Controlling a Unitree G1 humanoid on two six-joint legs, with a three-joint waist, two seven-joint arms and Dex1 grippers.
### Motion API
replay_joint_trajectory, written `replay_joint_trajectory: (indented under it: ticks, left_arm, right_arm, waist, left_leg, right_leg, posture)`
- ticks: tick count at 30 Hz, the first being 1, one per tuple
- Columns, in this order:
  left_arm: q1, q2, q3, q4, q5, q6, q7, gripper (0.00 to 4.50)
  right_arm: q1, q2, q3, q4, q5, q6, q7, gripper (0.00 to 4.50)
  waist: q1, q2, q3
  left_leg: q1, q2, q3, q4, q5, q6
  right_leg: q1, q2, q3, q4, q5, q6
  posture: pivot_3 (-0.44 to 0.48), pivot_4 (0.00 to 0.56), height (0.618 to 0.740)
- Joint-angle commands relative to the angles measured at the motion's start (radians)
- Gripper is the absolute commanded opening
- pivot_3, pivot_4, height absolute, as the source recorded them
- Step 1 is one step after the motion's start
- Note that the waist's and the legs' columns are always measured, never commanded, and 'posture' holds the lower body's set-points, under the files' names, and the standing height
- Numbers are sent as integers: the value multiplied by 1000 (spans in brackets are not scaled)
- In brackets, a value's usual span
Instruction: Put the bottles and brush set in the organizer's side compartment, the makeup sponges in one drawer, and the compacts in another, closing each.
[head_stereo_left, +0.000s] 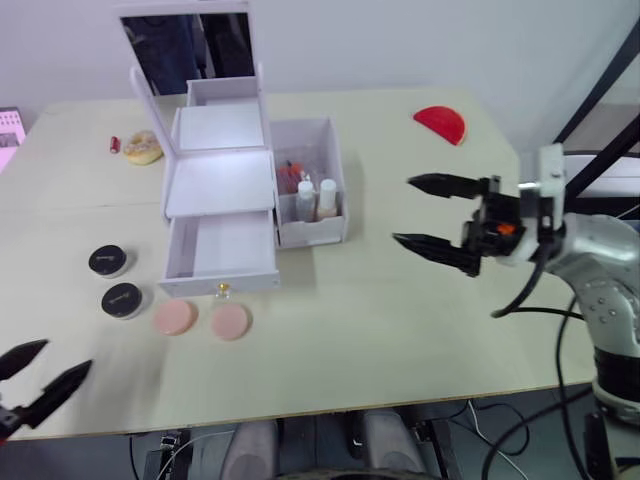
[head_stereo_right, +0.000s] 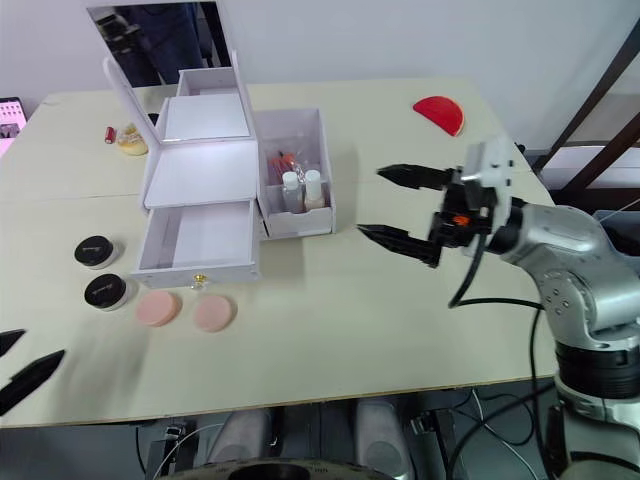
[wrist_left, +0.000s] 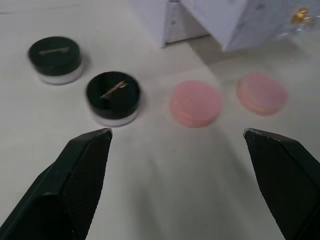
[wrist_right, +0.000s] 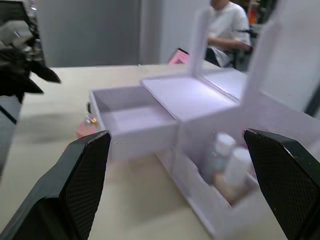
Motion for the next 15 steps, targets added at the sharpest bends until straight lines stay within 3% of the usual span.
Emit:
replay_joint_trajectory:
  ticks: [1,4,8,15]
  left_arm:
    - [32,-81,-84,-162,14,6,103,4435]
    - [47,-140,-175,-246,70,-5,169,4435]
    - [20,-231,-377,-324,245,-57,302,4435]
    - [-85,-309,-679,-323,505,-80,503,4435]
  right_arm:
    - [-41,-8,29,-51,33,44,-3,4500]
    - [-44,-28,56,-58,29,60,31,4500]
    - [-63,-46,96,-26,1,78,64,4500]
    - [-32,-57,119,-18,-60,39,95,4500]
  waist:
    - [0,0,0]
    - [1,-1,-1]
    - [-1,-1,-1]
    - [0,-2,-2]
  left_leg:
    - [0,-1,0,0,0,0]
    - [-1,-2,-1,1,0,0]
    - [0,-2,-1,2,0,0]
    - [1,-1,-3,3,0,1]
  right_leg:
    - [0,0,0,0,1,-1]
    - [1,0,1,0,1,-2]
    - [1,1,1,0,-1,1]
    - [3,4,2,1,-1,1]
  posture:
    - [0,150,739]
    - [0,150,739]
    - [0,150,739]
    - [0,150,739]
